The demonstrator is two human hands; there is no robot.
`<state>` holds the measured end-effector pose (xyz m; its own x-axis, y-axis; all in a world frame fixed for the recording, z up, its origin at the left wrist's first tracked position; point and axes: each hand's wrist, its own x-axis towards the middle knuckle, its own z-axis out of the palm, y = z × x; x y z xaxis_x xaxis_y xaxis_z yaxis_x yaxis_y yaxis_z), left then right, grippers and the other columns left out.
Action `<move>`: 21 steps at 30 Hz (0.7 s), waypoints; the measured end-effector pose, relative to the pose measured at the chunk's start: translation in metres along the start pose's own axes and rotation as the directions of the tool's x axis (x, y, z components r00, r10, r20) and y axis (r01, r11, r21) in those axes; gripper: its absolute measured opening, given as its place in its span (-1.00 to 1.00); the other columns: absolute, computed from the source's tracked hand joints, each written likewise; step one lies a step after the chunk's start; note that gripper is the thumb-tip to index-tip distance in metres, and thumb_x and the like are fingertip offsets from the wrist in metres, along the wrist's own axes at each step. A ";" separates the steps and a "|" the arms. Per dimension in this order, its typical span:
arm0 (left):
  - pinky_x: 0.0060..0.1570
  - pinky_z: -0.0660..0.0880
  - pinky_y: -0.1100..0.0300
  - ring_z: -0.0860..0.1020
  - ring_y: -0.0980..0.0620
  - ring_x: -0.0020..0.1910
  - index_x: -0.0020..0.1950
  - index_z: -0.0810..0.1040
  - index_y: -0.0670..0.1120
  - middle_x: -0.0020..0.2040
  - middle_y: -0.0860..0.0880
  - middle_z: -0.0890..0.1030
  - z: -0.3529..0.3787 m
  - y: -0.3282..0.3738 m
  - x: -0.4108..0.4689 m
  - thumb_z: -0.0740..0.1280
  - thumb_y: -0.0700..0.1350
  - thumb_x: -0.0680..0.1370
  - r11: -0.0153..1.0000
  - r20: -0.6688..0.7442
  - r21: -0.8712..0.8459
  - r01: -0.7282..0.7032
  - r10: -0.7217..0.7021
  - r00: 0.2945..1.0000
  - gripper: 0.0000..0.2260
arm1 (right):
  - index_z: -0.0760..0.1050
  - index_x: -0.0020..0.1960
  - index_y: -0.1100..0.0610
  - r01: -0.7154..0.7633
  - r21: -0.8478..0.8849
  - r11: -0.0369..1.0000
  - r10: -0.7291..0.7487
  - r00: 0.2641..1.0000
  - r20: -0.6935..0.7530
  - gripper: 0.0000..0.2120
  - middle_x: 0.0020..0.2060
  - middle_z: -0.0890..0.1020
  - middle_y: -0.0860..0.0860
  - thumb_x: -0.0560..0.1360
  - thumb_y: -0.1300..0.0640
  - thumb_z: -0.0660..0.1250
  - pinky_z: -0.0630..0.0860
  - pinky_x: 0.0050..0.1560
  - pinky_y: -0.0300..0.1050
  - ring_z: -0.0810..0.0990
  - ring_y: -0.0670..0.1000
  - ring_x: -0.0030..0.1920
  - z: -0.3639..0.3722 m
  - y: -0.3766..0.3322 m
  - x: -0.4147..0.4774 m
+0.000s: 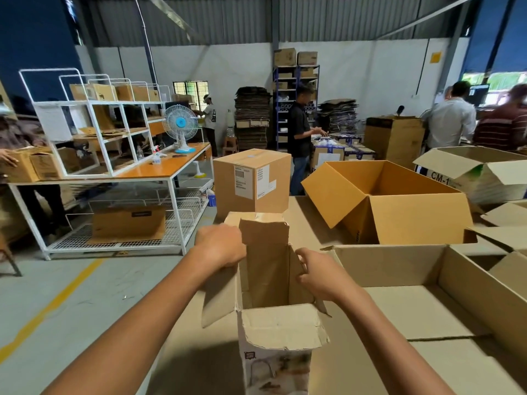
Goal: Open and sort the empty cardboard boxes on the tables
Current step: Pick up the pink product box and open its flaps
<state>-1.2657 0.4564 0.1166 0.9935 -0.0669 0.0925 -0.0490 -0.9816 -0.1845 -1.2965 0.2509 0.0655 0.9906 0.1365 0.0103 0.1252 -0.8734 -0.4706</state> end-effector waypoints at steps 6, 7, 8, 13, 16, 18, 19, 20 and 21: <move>0.01 0.52 0.06 0.53 0.00 0.03 0.08 0.57 0.00 0.02 -0.02 0.57 -0.008 0.024 0.008 0.21 0.06 0.62 0.884 -0.235 -0.219 -0.412 0.362 0.902 -0.79 | 0.36 0.48 0.05 0.007 0.052 0.999 -0.006 1.000 -0.024 -0.45 0.33 0.55 0.05 0.51 0.28 0.32 0.54 0.21 -0.06 0.54 0.08 0.29 0.003 0.000 0.001; 0.10 0.50 0.03 0.50 -0.02 0.14 0.21 0.54 0.00 0.13 -0.04 0.54 -0.001 0.026 0.019 0.22 0.07 0.62 0.876 -0.201 -0.236 -0.420 0.379 0.903 -0.75 | 0.36 0.48 0.05 0.006 0.057 0.998 -0.004 1.000 -0.031 -0.45 0.33 0.55 0.05 0.51 0.28 0.31 0.54 0.20 -0.07 0.54 0.07 0.29 0.004 0.000 0.001; 0.16 0.46 0.00 0.47 -0.05 0.22 0.31 0.50 -0.01 0.22 -0.06 0.51 0.008 0.028 0.029 0.22 0.08 0.63 0.879 -0.154 -0.244 -0.409 0.381 0.911 -0.69 | 0.36 0.48 0.05 0.002 0.070 0.998 0.001 0.999 -0.041 -0.45 0.34 0.55 0.05 0.51 0.29 0.32 0.54 0.20 -0.08 0.54 0.07 0.30 0.004 0.000 0.000; -0.04 0.42 0.09 0.55 -0.12 -0.01 -0.02 0.56 -0.13 0.00 -0.15 0.62 0.047 0.025 0.059 0.15 0.15 0.66 0.871 0.150 -0.436 -0.227 0.319 0.936 -0.62 | 0.41 0.46 0.03 -0.004 0.197 0.980 0.022 0.996 -0.091 -0.50 0.29 0.59 0.03 0.54 0.16 0.39 0.62 0.12 -0.03 0.58 0.06 0.24 0.005 0.003 -0.004; -0.05 0.40 0.13 0.56 -0.06 0.06 0.12 0.61 -0.12 0.07 -0.10 0.64 0.044 0.026 0.060 0.21 0.11 0.65 0.771 0.047 -0.604 -0.199 0.284 0.958 -0.66 | 0.46 0.40 0.04 -0.026 0.143 0.989 0.049 0.985 -0.163 -0.53 0.24 0.61 0.03 0.51 0.23 0.36 0.62 0.11 0.02 0.60 0.07 0.20 0.003 0.006 -0.004; 0.02 0.44 0.13 0.56 -0.02 0.14 0.20 0.60 -0.08 0.14 -0.04 0.62 0.038 0.027 0.051 0.25 0.09 0.63 0.700 -0.043 -0.691 -0.180 0.208 0.977 -0.69 | 0.49 0.37 0.02 -0.062 0.082 0.995 0.078 0.974 -0.212 -0.52 0.21 0.63 0.02 0.47 0.29 0.34 0.62 0.10 0.00 0.60 0.06 0.18 0.000 0.009 -0.002; 0.06 0.45 0.13 0.55 0.00 0.16 0.24 0.59 -0.07 0.18 -0.02 0.60 0.037 0.028 0.043 0.27 0.09 0.62 0.666 -0.078 -0.729 -0.159 0.151 0.986 -0.69 | 0.52 0.34 0.00 -0.078 0.057 0.995 0.089 0.969 -0.231 -0.52 0.20 0.63 0.01 0.46 0.29 0.34 0.62 0.09 0.00 0.60 0.06 0.16 -0.001 0.011 -0.002; 0.10 0.45 0.12 0.53 0.01 0.20 0.29 0.56 -0.06 0.23 0.00 0.57 0.038 0.030 0.035 0.28 0.08 0.62 0.634 -0.101 -0.761 -0.138 0.095 0.990 -0.68 | 0.54 0.31 -0.02 -0.085 0.030 0.996 0.090 0.965 -0.247 -0.54 0.18 0.64 0.01 0.44 0.28 0.34 0.63 0.09 0.01 0.61 0.05 0.13 -0.002 0.013 -0.001; 0.18 0.44 0.09 0.49 0.00 0.26 0.34 0.52 -0.04 0.29 0.01 0.51 0.042 0.032 0.026 0.28 0.07 0.62 0.601 -0.109 -0.790 -0.118 0.053 0.993 -0.66 | 0.57 0.27 -0.03 -0.079 0.007 0.997 0.078 0.962 -0.261 -0.57 0.17 0.65 0.00 0.45 0.26 0.35 0.63 0.09 0.02 0.61 0.04 0.12 -0.002 0.015 0.001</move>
<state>-1.2371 0.4308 0.0720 0.9724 -0.1375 0.1883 -0.2284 -0.7237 0.6512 -1.2939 0.2372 0.0602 0.9774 -0.0588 0.2029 0.0460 -0.8783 -0.4758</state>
